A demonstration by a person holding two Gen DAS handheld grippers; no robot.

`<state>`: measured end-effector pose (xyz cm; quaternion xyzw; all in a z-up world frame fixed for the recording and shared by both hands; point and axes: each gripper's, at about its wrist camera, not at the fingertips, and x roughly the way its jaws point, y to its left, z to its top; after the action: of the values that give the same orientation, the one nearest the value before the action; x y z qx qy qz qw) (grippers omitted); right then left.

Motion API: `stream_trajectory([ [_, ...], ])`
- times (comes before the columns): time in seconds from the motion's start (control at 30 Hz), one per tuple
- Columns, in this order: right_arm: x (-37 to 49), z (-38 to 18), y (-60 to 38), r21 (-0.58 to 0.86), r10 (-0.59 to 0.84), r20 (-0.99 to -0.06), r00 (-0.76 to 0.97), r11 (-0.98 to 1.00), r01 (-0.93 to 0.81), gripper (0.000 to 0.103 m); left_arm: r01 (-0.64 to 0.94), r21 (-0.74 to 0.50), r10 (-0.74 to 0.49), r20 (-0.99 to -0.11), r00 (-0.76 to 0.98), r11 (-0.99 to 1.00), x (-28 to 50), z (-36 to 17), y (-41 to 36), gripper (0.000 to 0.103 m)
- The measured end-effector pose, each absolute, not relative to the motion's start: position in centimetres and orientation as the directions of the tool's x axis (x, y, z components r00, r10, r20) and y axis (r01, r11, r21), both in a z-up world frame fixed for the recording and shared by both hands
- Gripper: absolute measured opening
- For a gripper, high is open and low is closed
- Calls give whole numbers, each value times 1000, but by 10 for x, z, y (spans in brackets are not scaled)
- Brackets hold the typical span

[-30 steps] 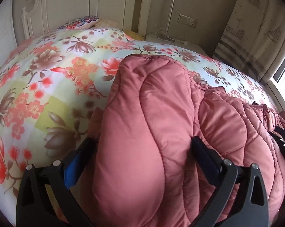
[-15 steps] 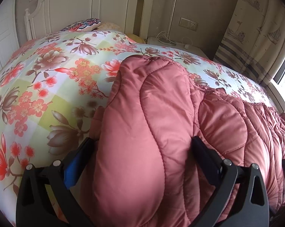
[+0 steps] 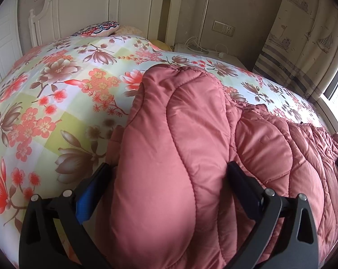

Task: Fold large clothes

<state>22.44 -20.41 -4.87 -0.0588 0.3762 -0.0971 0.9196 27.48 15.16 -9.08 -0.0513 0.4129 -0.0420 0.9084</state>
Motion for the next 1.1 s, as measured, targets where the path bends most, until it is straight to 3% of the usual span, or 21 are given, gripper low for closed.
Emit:
stream_trajectory([
  [0.13, 244, -80, -256, 40, -93, -756, 648, 981, 187, 96, 31, -118, -109, -745, 658, 993, 274, -90, 151, 101],
  [0.37, 256, -81, -256, 39, -53, -759, 649, 991, 127, 98, -6, -116, -83, -748, 659, 993, 268, -90, 151, 101],
  [0.5, 268, -83, -259, 50, -14, -761, 649, 996, 80, 98, -124, -63, 37, -737, 675, 990, 250, -76, 145, 101],
  [0.57, 271, -83, -258, 42, -10, -763, 647, 997, 66, 98, -217, -32, 142, -661, 737, 976, 231, -54, 130, 100],
  [0.67, 272, -83, -256, 31, -17, -760, 649, 998, 62, 99, -102, -53, 50, -599, 799, 993, 226, -25, 90, 100],
  [0.8, 270, -83, -256, 35, -14, -757, 654, 997, 62, 99, 92, 84, -21, -611, 791, 992, 254, -15, 13, 101],
  [0.93, 268, -83, -257, 43, -8, -753, 658, 997, 62, 99, 242, 206, 0, -762, 648, 948, 299, -82, -39, 101],
  [1.0, 266, -83, -258, 58, 4, -749, 662, 997, 59, 99, 221, 117, -51, -774, 631, 968, 305, -92, -30, 101],
  [1.1, 265, -83, -260, 71, 15, -747, 664, 996, 58, 99, 210, 85, -67, -777, 626, 974, 304, -89, -21, 101],
])
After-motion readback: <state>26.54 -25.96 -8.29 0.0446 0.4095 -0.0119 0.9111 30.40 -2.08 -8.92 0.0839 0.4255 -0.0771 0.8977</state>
